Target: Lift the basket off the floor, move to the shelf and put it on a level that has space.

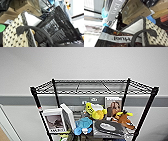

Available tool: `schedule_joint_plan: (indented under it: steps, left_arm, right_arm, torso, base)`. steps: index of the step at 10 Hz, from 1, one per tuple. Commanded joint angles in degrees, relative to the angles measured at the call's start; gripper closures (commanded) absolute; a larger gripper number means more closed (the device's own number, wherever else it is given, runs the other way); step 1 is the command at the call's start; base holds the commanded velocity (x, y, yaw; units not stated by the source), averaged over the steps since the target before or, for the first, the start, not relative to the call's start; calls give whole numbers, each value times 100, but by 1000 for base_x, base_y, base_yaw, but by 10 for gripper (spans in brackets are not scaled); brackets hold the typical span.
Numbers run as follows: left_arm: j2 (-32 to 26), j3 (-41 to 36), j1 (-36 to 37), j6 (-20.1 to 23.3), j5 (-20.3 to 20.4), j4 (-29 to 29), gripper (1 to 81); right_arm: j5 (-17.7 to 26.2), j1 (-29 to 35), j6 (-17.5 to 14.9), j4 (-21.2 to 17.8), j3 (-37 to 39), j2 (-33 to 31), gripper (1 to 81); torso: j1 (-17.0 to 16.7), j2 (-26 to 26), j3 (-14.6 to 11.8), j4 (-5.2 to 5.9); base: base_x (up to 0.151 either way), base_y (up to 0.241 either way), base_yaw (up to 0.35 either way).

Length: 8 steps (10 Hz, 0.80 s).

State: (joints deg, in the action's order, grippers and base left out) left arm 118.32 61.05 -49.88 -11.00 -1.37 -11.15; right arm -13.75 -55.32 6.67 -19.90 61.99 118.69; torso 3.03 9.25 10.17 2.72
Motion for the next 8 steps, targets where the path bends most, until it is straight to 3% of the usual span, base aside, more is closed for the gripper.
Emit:
schedule_joint_plan:
  steps: [1,8]
  left_arm:
    - [-405,-865,879,1,119,193,811]
    - [-1151,-1920,1784,-78,128,123,811]
  right_arm:
    - [30,876,1,267,-883,-466,811]
    - [144,1685,54,188,-1962,-1160,811]
  torso:
    - [0,0,0,0]
    - [0,0,0,0]
  base:
    - [0,0,0]
    - [0,0,0]
